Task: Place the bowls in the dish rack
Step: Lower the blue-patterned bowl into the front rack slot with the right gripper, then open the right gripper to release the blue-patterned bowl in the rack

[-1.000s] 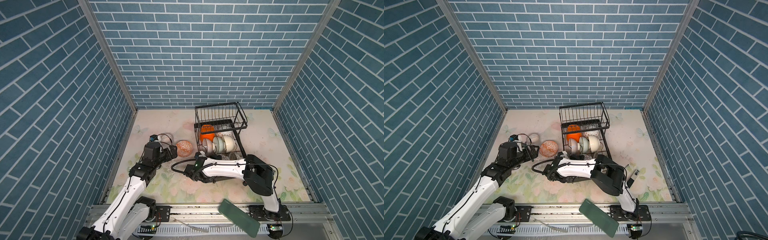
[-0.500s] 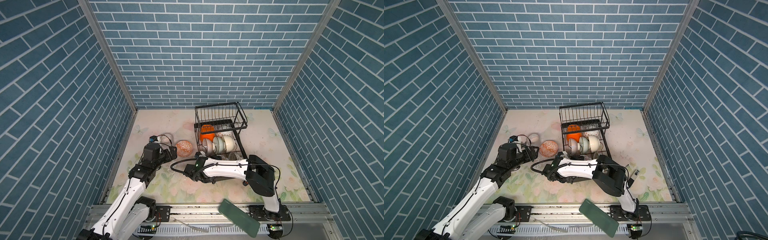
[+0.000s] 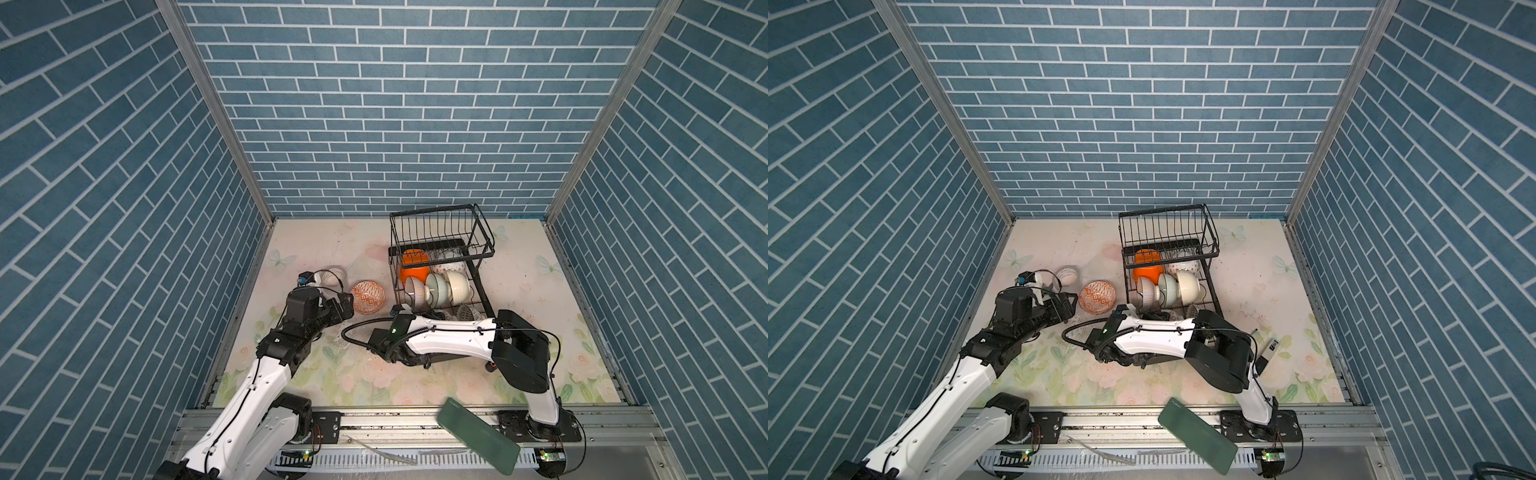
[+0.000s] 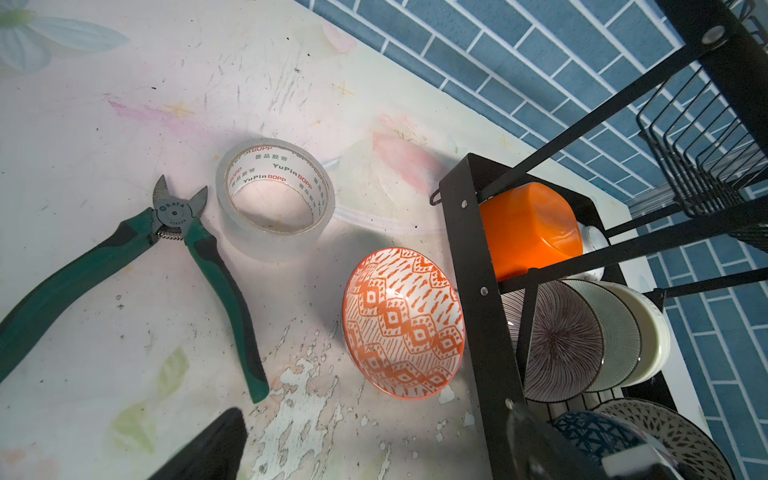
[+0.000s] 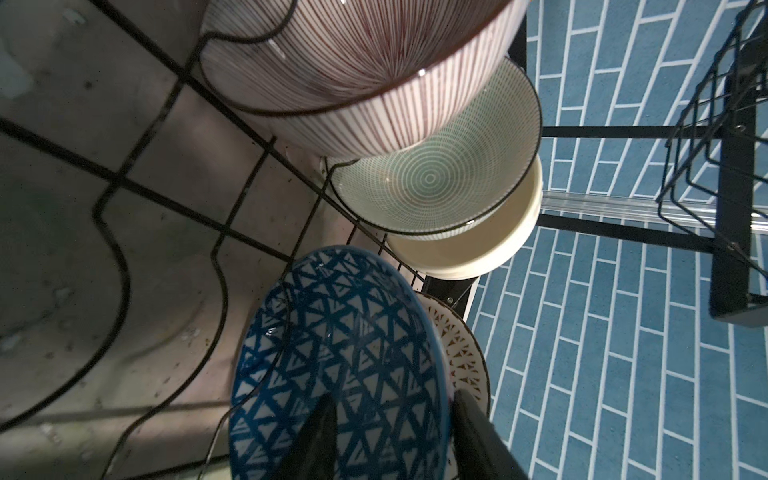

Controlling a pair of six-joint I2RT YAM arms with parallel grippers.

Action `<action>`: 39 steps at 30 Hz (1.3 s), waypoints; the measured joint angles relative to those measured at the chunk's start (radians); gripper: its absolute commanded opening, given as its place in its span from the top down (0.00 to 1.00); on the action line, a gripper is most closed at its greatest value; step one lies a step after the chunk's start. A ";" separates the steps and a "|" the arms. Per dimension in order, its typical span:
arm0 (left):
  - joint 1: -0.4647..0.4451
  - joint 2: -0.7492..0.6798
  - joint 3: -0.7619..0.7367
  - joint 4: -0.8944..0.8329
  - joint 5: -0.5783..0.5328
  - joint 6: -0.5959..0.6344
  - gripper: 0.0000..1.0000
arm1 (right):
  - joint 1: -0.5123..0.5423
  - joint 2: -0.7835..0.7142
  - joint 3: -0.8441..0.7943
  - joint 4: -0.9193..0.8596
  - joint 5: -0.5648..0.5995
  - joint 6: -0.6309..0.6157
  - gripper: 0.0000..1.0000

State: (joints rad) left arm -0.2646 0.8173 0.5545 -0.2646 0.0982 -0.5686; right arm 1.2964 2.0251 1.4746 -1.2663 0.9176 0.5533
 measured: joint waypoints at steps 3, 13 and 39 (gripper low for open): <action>0.000 0.000 0.000 0.000 0.000 0.000 0.00 | -0.001 -0.012 -0.013 -0.006 -0.011 0.004 0.53; 0.000 0.000 0.000 -0.001 0.000 0.000 0.00 | -0.002 -0.062 -0.046 0.008 -0.064 0.027 0.53; 0.001 -0.005 0.000 -0.007 0.000 0.000 0.00 | -0.001 -0.110 -0.047 0.036 -0.166 0.047 0.33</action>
State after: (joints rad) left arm -0.2638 0.8120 0.5545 -0.2718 0.0986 -0.5682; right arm 1.2953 1.9152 1.4277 -1.2301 0.7513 0.6003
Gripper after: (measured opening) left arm 0.996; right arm 0.660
